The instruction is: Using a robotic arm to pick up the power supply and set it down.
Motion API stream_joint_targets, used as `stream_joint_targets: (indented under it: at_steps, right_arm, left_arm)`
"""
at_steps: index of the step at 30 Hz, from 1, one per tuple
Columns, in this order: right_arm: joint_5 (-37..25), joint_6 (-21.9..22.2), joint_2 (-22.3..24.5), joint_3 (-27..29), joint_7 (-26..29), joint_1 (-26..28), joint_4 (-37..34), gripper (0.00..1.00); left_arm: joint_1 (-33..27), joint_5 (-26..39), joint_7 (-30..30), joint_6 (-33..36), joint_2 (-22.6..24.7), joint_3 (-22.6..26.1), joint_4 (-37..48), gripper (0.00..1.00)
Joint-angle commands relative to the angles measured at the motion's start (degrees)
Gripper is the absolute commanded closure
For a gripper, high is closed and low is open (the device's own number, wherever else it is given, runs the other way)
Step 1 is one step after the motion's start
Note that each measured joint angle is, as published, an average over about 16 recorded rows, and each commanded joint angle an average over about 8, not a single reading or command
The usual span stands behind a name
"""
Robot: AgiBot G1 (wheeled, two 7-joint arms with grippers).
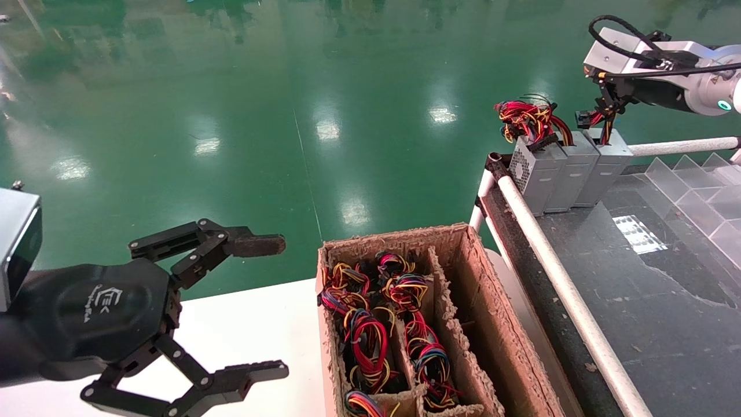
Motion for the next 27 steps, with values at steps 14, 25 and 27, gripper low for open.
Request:
stream_joint_targets:
  at_steps: [14, 25, 27]
  right_arm:
    - [0.30, -1.01, 0.48, 0.20, 0.92, 0.80, -0.22, 0.00]
    - [4.39, -6.60, 2.38, 3.07, 7.24, 2.53, -1.75, 0.00]
    - [5.57, -8.04, 2.88, 3.90, 8.93, 2.81, -1.97, 0.00]
  left_arm:
    - [-0.01, -0.01, 0.01, -0.01, -0.01, 0.02, 0.00, 0.00]
    - [-0.01, -0.02, 0.02, -0.02, -0.01, 0.04, 0.00, 0.00]
    - [-0.01, -0.03, 0.02, -0.02, -0.02, 0.04, 0.00, 0.00]
